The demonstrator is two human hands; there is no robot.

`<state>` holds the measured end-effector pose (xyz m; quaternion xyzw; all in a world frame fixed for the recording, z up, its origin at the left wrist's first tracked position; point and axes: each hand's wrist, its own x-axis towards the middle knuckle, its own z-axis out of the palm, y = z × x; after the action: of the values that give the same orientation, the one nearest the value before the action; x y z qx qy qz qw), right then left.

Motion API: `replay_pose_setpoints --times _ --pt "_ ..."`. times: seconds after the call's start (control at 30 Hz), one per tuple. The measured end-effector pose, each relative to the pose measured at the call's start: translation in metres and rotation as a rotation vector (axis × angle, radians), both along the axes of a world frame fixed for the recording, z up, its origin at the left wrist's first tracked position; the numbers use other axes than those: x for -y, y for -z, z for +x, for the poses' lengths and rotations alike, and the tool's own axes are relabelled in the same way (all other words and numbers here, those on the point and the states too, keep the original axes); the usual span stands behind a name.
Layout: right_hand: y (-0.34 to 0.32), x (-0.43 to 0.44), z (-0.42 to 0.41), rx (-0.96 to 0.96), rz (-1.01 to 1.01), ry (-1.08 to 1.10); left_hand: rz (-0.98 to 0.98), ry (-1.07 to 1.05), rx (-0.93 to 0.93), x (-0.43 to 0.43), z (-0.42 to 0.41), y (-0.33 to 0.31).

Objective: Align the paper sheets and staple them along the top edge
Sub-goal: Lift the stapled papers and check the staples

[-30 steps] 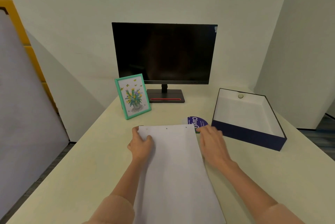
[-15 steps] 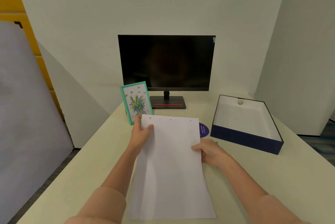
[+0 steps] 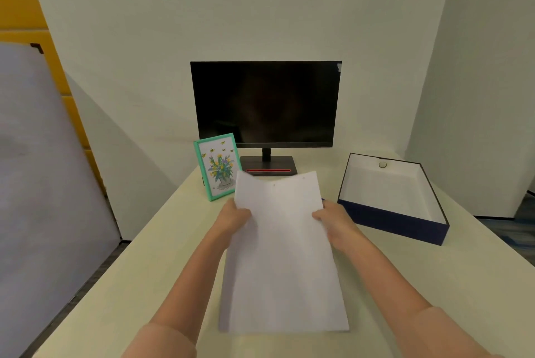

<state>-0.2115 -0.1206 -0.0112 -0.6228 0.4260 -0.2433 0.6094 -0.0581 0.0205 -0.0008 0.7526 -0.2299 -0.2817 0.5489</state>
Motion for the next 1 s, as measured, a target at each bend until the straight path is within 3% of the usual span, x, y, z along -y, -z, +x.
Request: replay_pose_setpoints --times 0.17,0.3,0.47,0.73,0.93,1.0 --pt "-0.061 -0.02 -0.001 0.257 -0.376 0.062 -0.252 -0.186 0.405 0.002 -0.028 -0.062" --pt "-0.078 -0.04 -0.002 0.332 -0.558 0.125 -0.401 -0.282 0.545 -0.001 -0.041 -0.074" --pt "-0.047 -0.049 -0.002 0.247 -0.551 0.133 -0.389 -0.293 0.467 -0.007 -0.042 -0.033" --pt "-0.035 -0.044 0.001 0.322 -0.426 0.162 -0.459 -0.293 0.361 -0.01 -0.043 -0.01" --pt "-0.031 -0.042 -0.001 0.318 -0.372 0.177 -0.443 -0.289 0.372 -0.012 -0.045 -0.005" --pt "-0.035 -0.033 -0.002 0.295 -0.444 0.269 -0.431 -0.255 0.409 -0.015 -0.04 -0.01"
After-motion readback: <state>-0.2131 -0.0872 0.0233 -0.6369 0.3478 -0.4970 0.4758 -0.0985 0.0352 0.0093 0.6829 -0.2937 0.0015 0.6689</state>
